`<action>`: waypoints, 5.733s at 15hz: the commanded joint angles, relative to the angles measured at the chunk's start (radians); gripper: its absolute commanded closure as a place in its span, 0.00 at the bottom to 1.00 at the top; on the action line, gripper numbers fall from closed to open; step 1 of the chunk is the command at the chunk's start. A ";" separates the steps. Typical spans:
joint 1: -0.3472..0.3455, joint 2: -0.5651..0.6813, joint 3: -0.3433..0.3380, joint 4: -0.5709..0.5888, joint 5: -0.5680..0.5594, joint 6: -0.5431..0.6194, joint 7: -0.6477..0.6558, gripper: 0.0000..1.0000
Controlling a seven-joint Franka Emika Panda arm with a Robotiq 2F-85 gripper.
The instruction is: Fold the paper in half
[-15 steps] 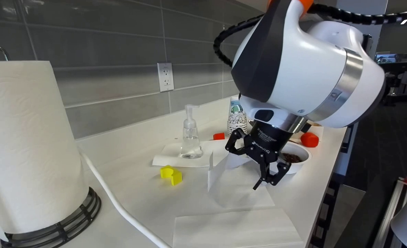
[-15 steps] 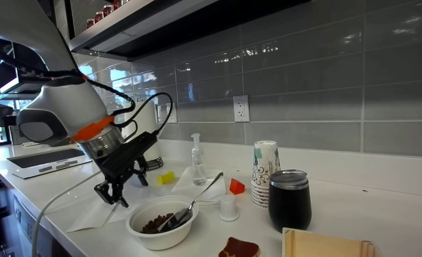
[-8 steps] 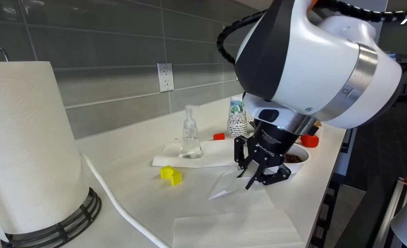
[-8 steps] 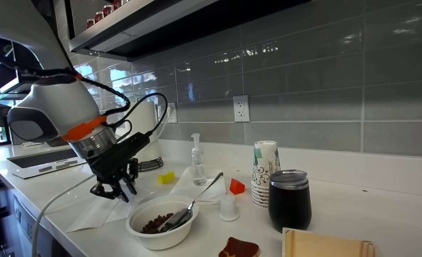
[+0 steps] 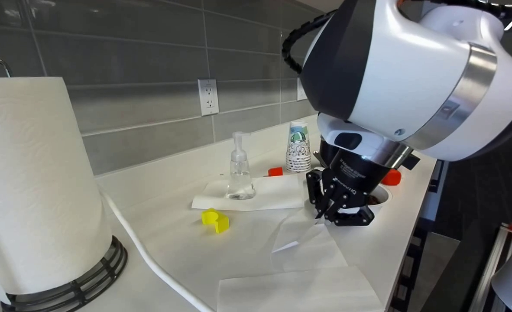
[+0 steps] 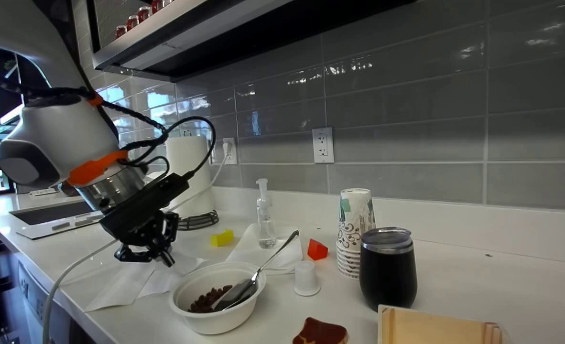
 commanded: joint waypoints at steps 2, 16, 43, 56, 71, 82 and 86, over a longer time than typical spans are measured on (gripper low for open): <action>0.048 -0.048 -0.013 0.000 0.072 0.076 -0.043 1.00; 0.066 0.034 0.057 -0.013 0.068 0.398 -0.038 1.00; -0.075 0.270 0.221 -0.018 0.152 0.469 -0.043 0.60; -0.394 0.275 0.589 -0.018 0.162 0.410 -0.043 0.00; -1.137 0.254 1.350 0.060 0.390 0.377 -0.058 0.00; -1.464 0.578 1.699 0.133 0.219 0.772 0.097 0.00; -1.503 0.631 1.724 0.135 0.220 0.783 0.090 0.00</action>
